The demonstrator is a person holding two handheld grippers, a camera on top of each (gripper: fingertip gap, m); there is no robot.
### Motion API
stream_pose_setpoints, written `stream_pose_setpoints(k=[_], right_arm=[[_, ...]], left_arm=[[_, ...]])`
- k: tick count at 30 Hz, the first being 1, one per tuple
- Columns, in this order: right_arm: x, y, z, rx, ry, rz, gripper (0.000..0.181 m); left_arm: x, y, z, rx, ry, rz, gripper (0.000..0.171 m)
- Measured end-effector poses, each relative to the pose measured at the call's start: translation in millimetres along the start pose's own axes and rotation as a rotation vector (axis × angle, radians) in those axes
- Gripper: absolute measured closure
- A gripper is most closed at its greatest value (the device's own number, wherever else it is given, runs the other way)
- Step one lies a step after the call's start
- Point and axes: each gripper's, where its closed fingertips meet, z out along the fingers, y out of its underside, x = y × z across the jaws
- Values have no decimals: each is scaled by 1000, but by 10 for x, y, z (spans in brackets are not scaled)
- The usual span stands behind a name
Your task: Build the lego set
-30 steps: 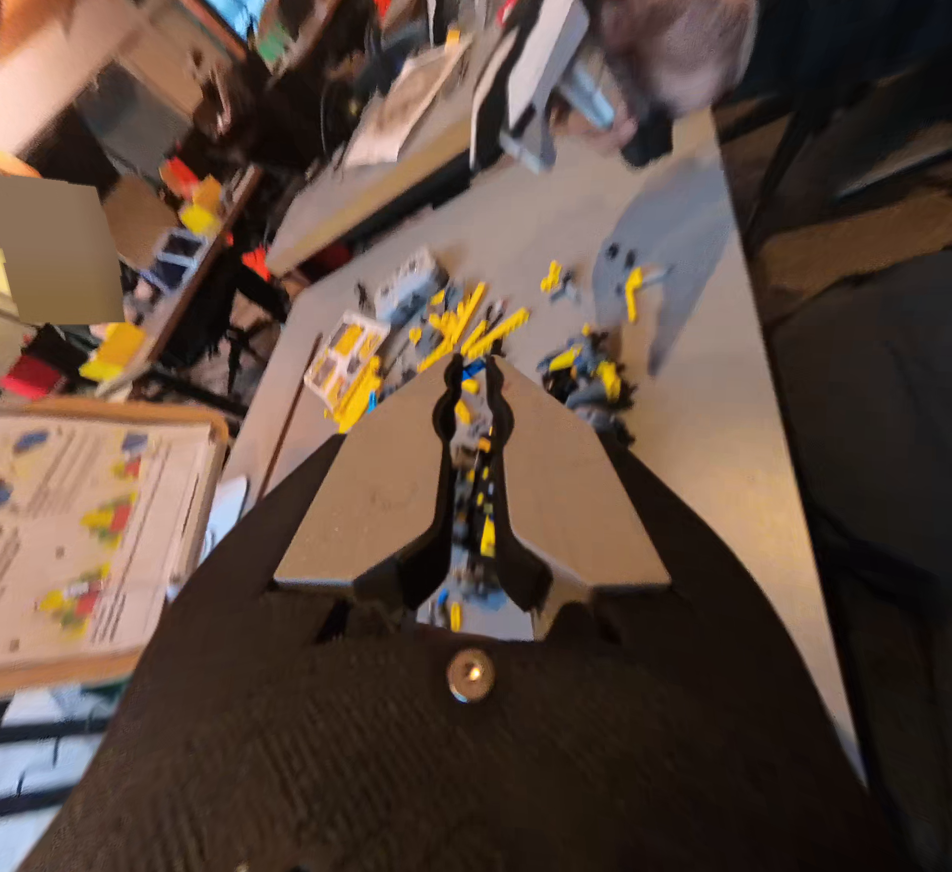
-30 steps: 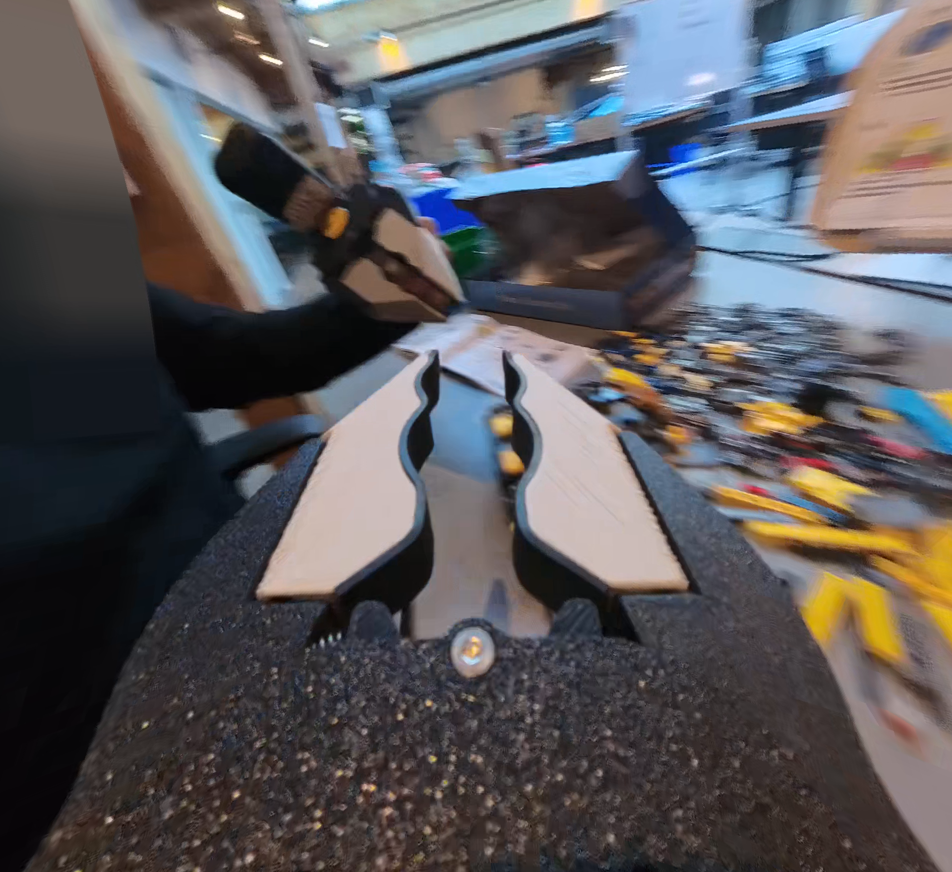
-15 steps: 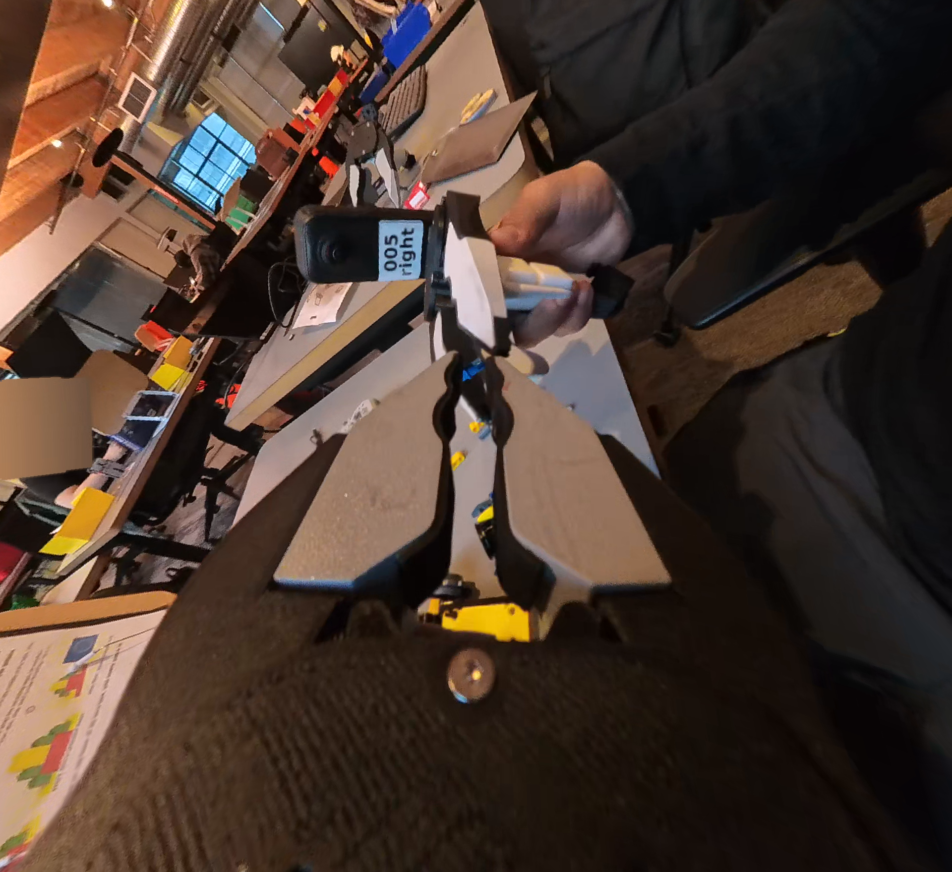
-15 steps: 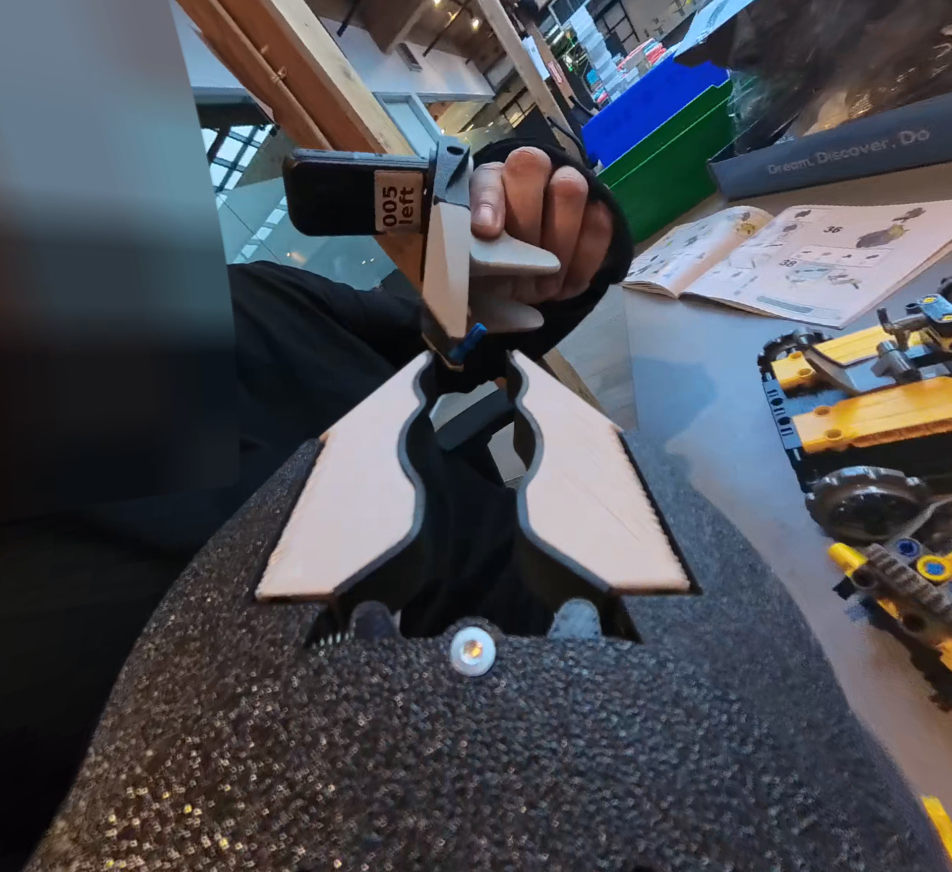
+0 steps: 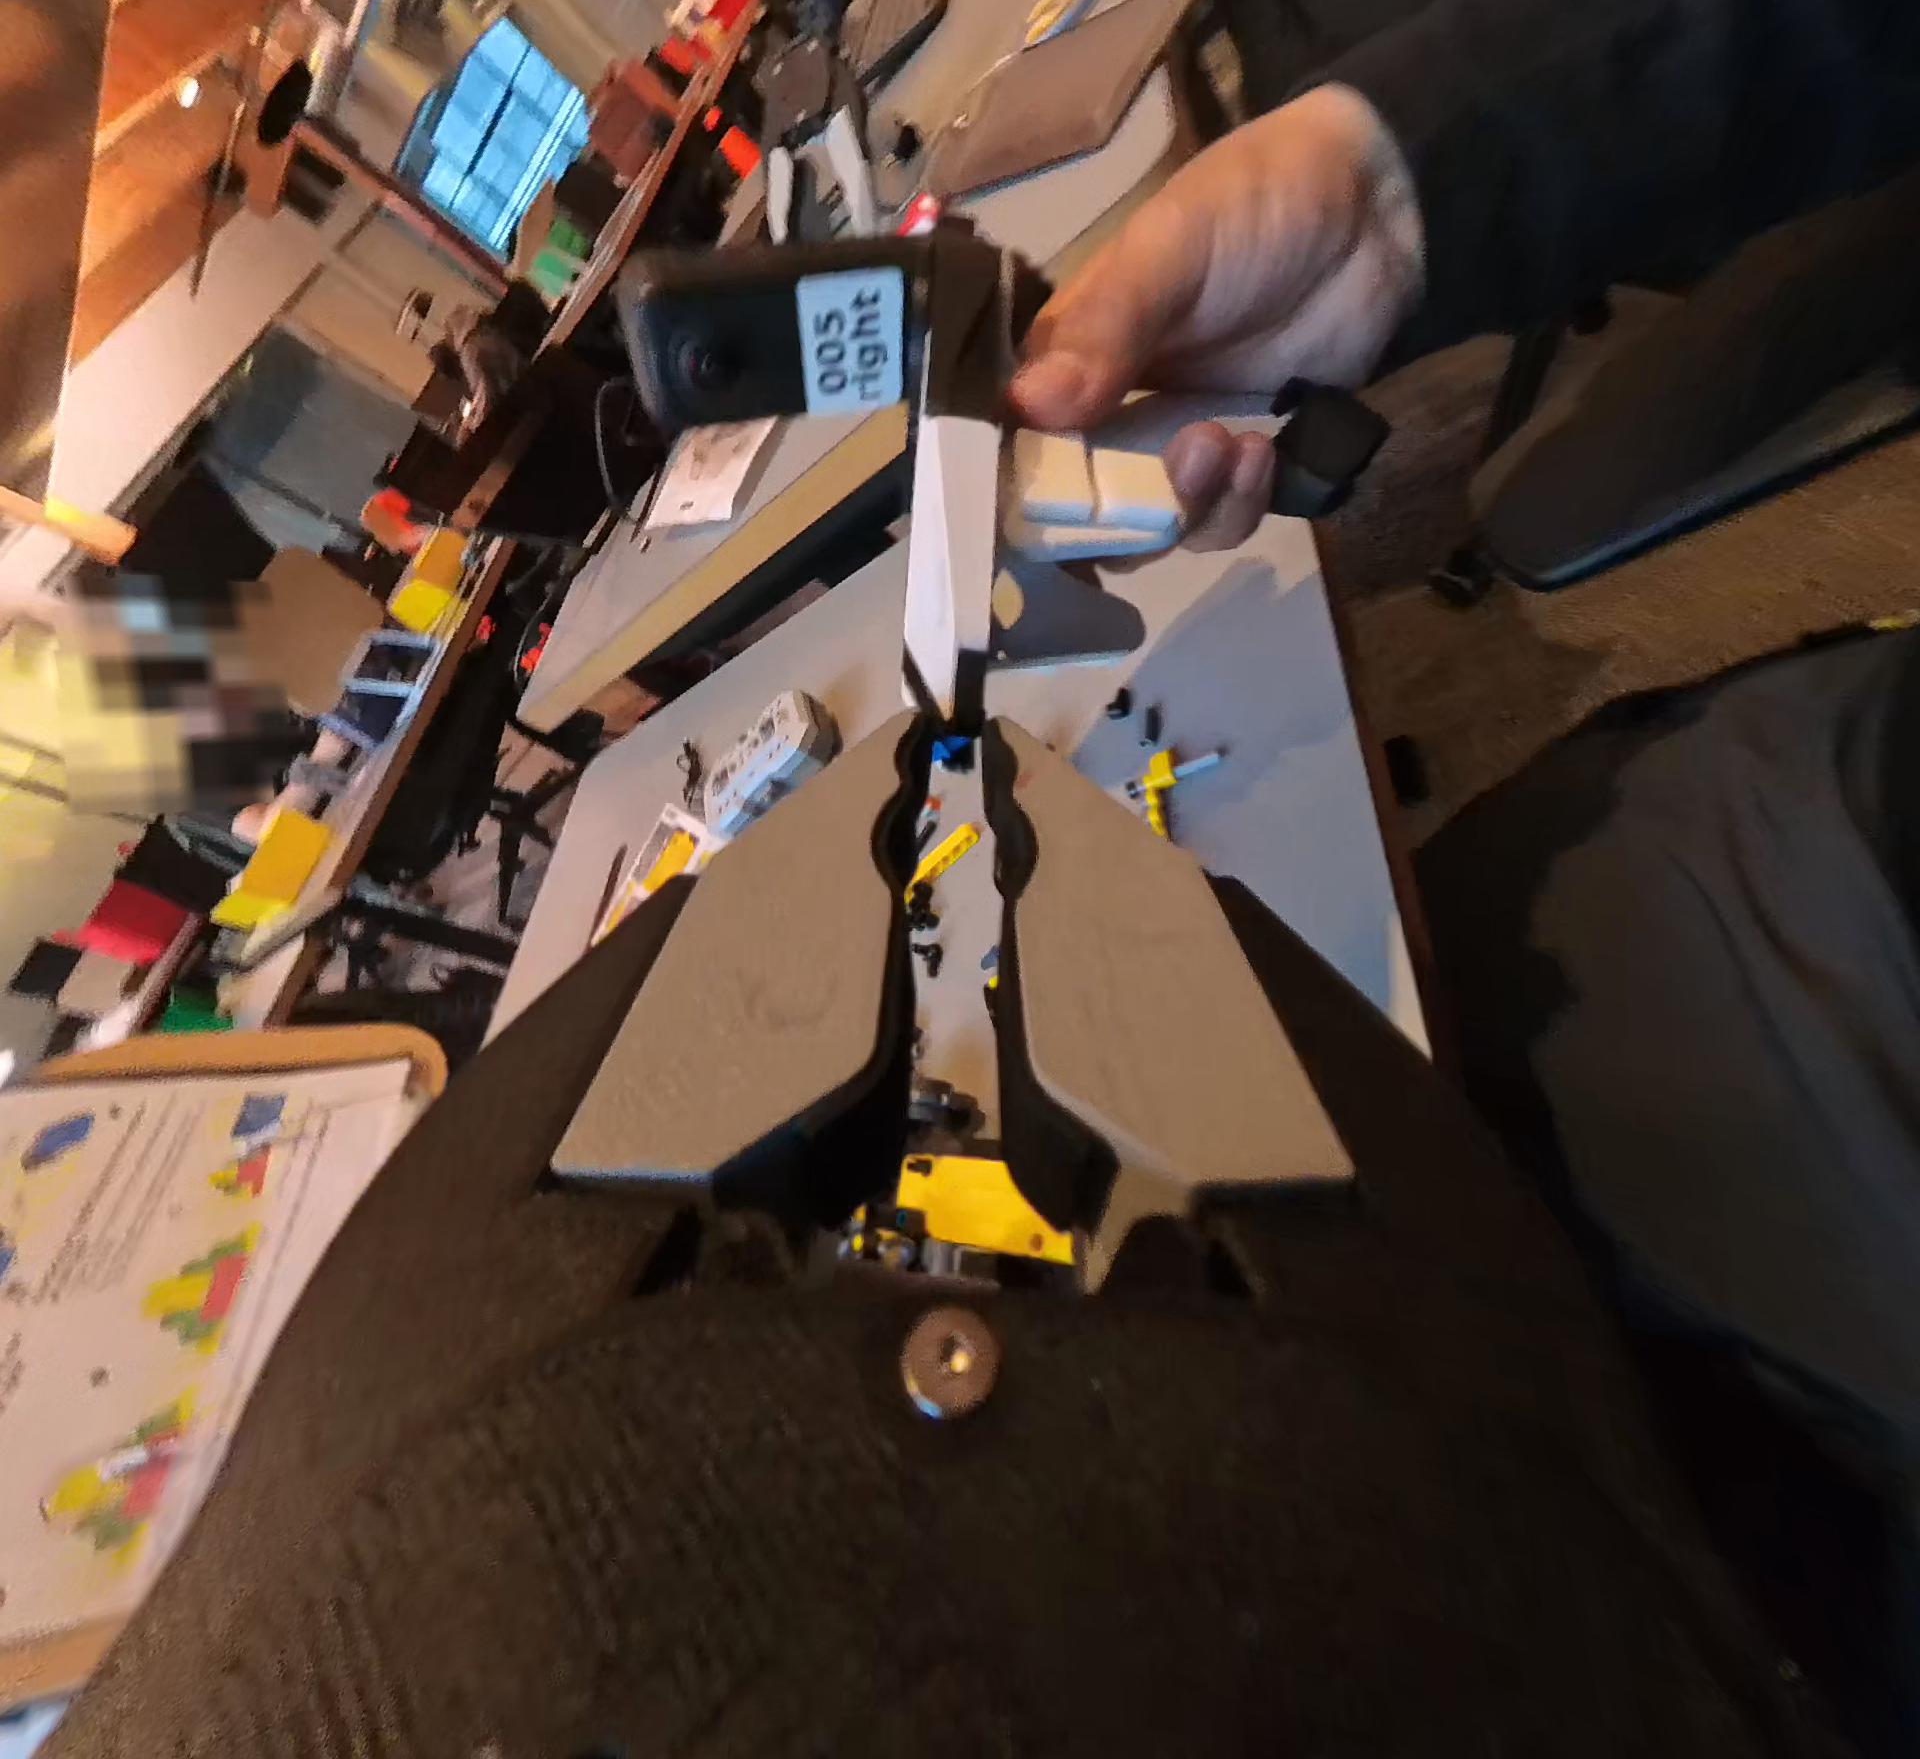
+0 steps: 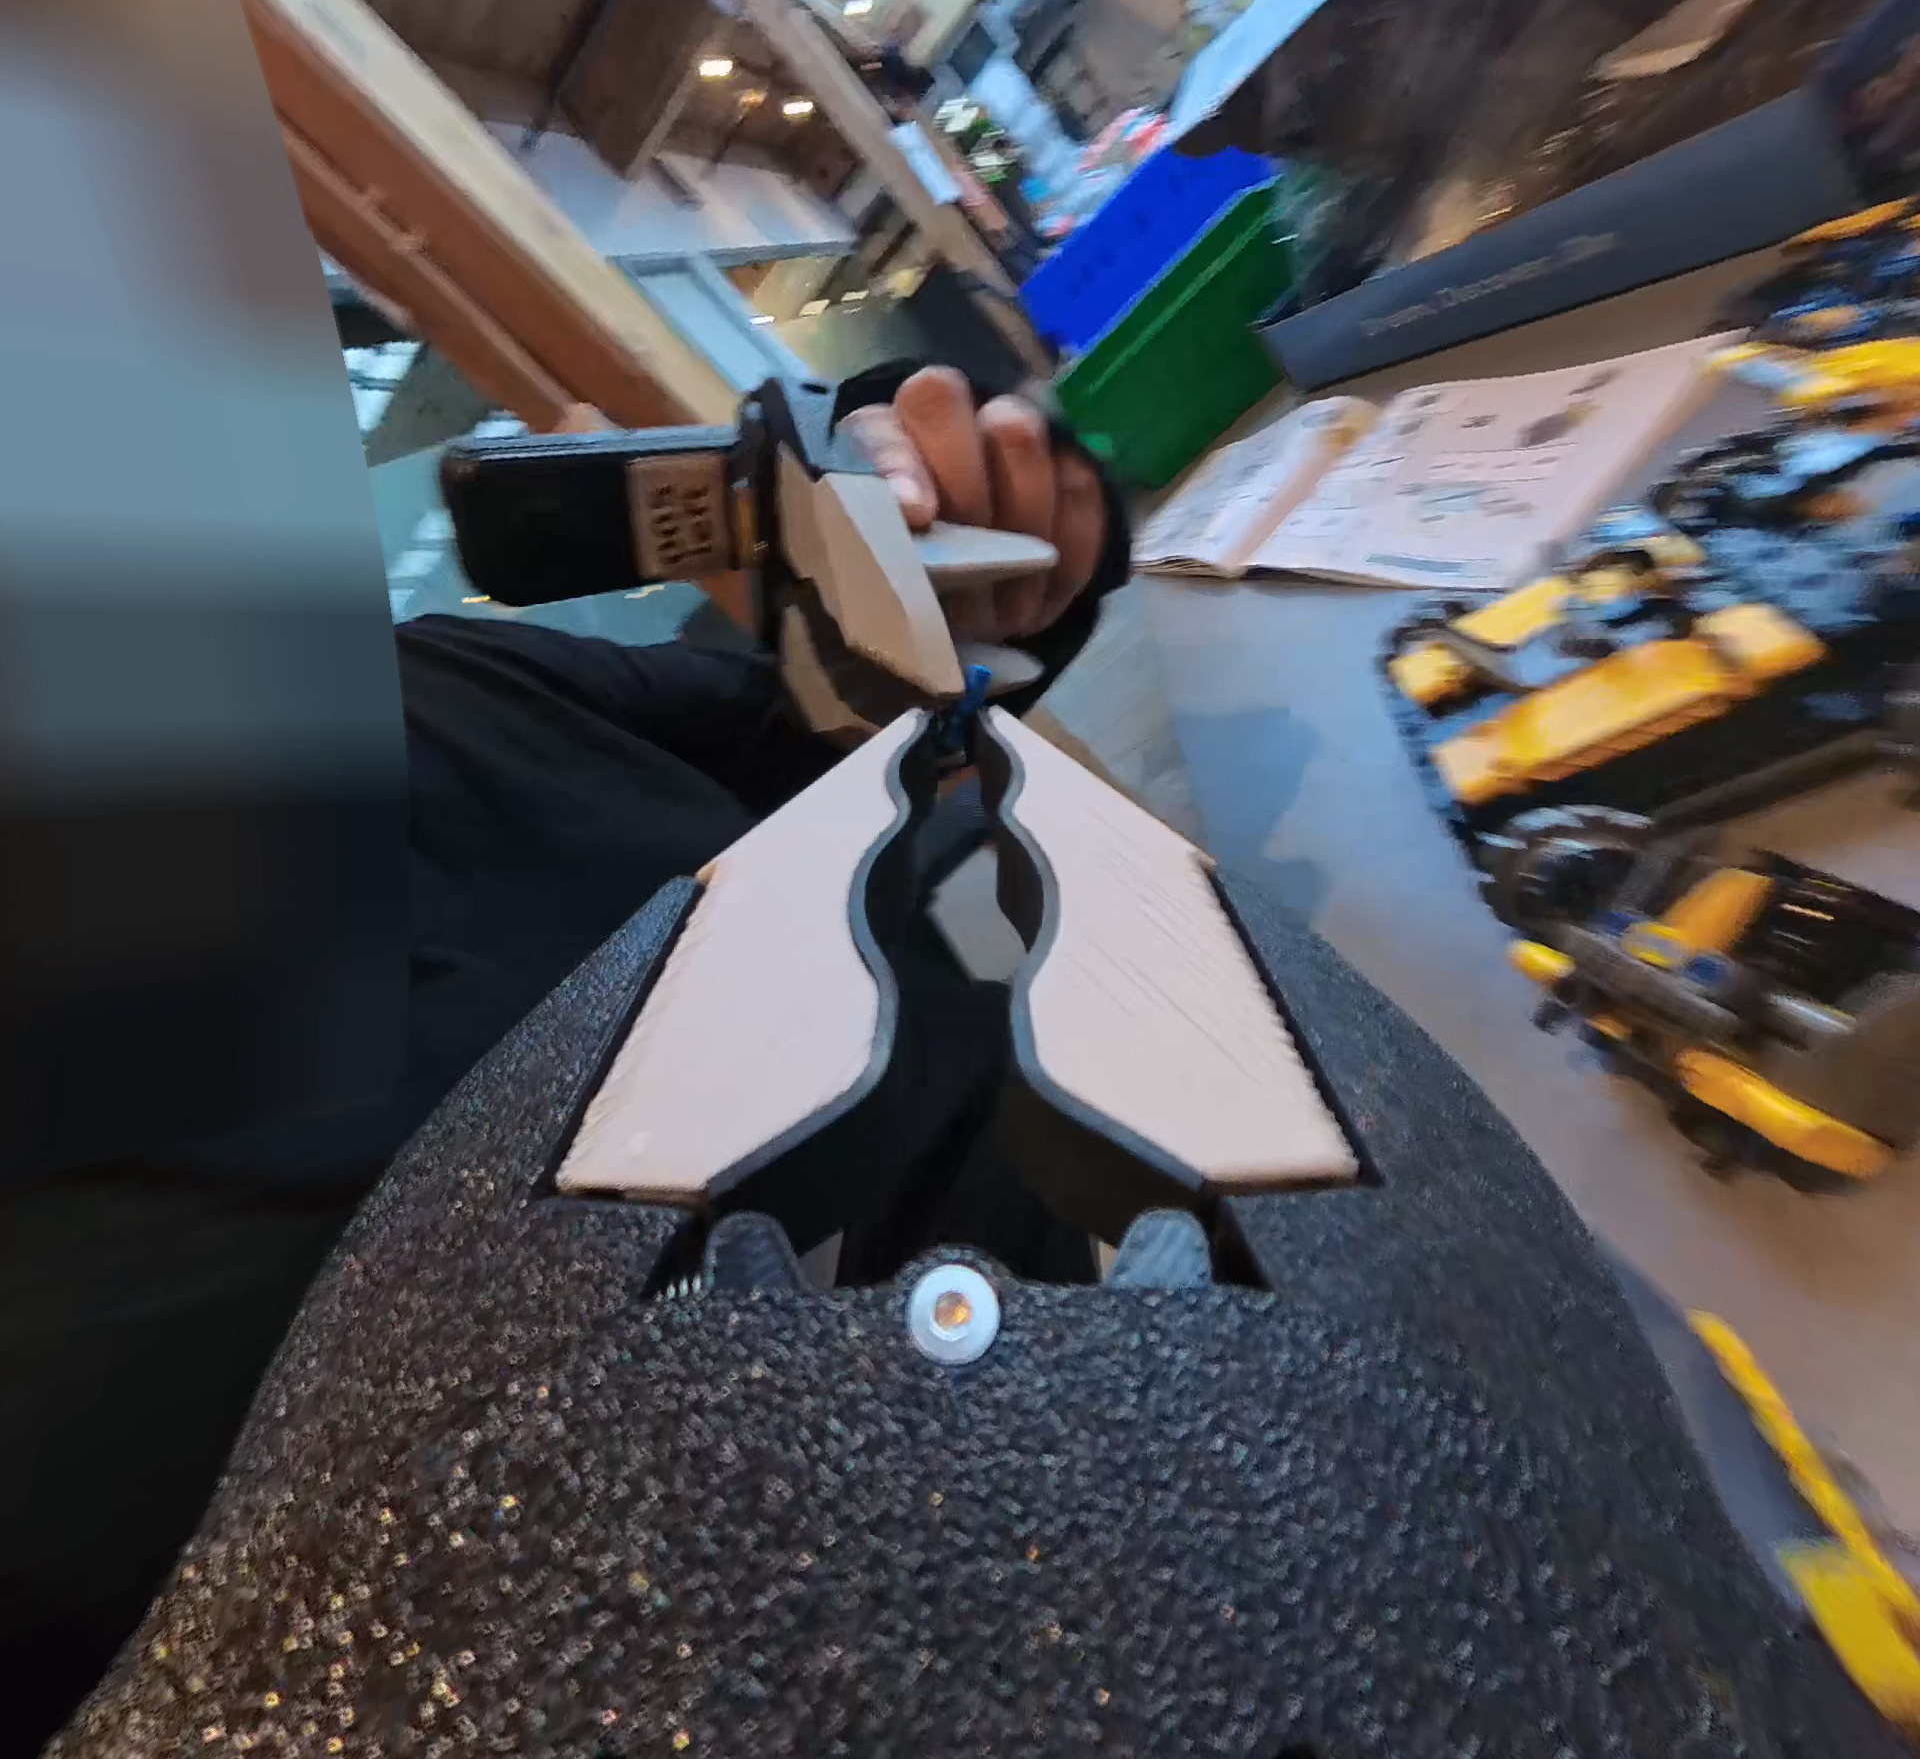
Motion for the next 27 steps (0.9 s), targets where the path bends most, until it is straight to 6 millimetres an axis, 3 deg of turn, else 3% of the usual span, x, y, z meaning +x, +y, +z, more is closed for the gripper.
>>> stream_pose_setpoints(k=[4,8,12,14,22,27], right_arm=[[211,-93,-302,10,167,-51,177],[561,-110,-809,54,339,-15,178],[1057,70,-1404,-7,624,-10,178],[1200,190,-1579,-56,701,-2,178],[1369,722,-1595,-413,745,-117,177],[1408,823,-1565,-497,749,-151,177]], left_arm=[[-115,135,139,-65,-104,-203,155],[-57,365,261,-47,-80,-435,158],[30,576,329,-82,-55,-521,151],[88,648,319,-104,-51,-522,149],[565,911,127,-184,14,-550,149],[670,1031,-77,-213,-11,-578,148]])
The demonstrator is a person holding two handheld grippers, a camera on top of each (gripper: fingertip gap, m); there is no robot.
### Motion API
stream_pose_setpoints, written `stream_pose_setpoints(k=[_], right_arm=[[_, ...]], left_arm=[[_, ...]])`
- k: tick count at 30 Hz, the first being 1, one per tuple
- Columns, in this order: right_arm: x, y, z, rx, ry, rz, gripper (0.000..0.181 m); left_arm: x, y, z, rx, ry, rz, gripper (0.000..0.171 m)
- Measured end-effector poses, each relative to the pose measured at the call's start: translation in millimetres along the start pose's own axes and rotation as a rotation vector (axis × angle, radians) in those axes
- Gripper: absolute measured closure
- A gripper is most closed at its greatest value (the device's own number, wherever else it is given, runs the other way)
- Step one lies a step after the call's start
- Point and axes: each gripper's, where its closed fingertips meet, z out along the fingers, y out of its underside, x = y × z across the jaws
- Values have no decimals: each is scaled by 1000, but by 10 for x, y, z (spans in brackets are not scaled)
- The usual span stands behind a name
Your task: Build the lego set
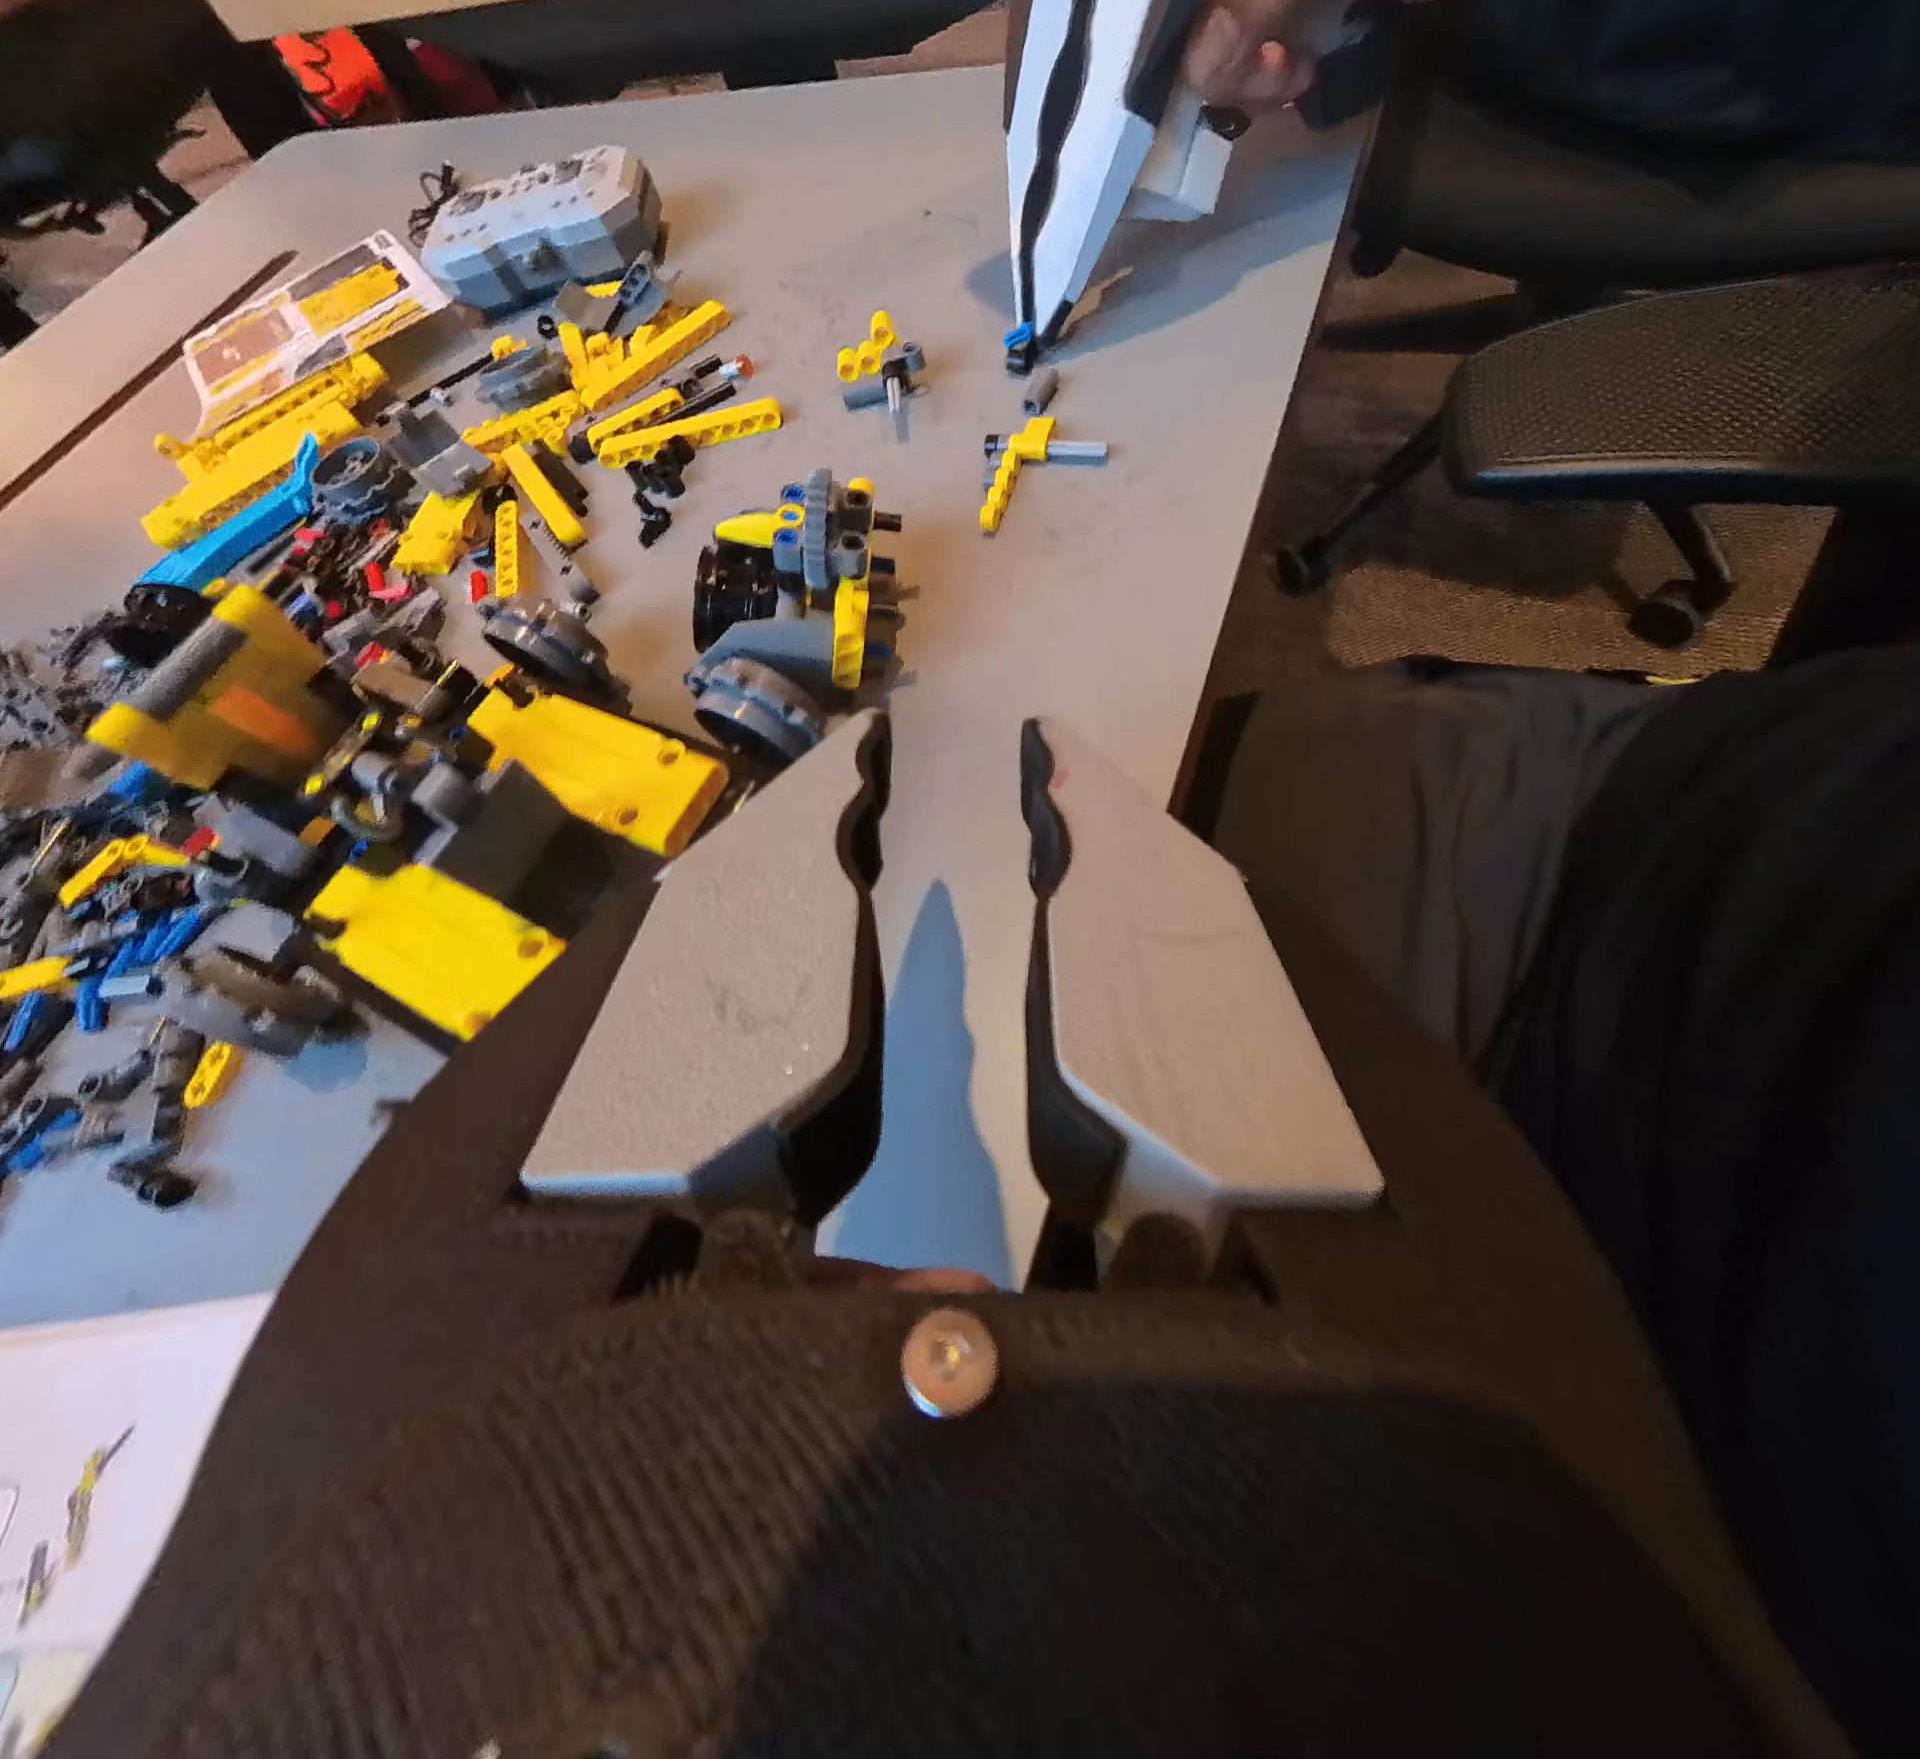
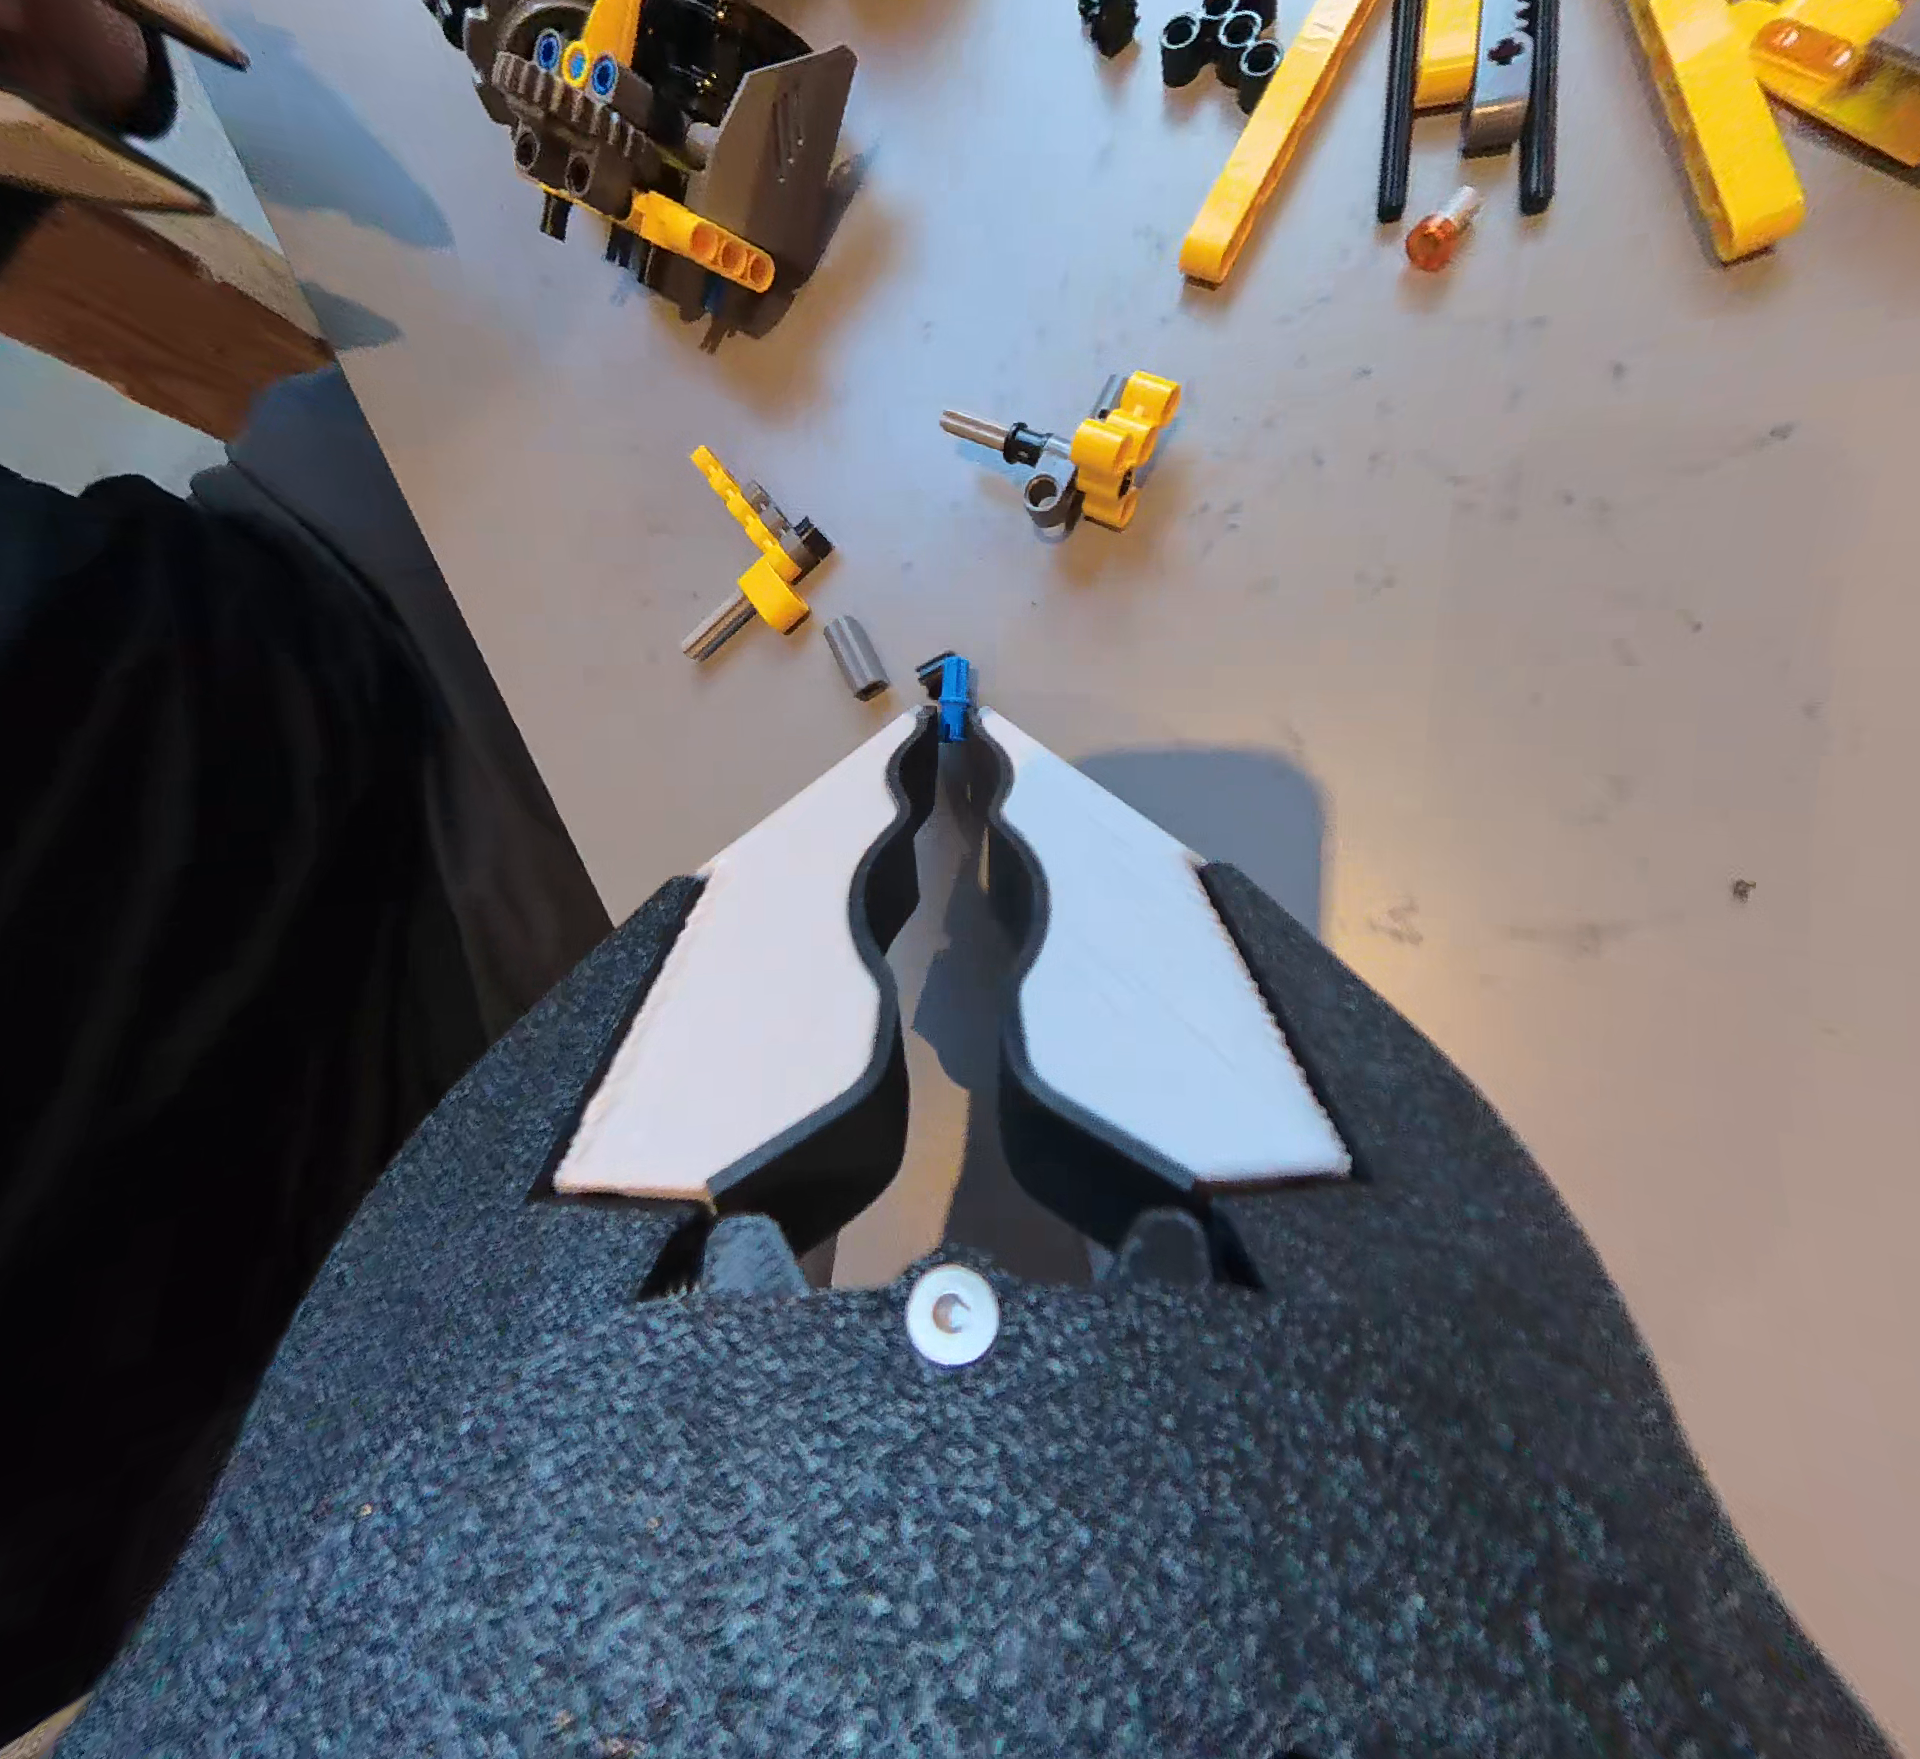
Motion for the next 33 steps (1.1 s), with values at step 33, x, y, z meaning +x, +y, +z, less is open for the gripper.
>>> stream_pose_setpoints(k=[33], right_arm=[[-189,-43,106,15,176,-372,174]], left_arm=[[33,366,-136,-14,-12,-108,148]])
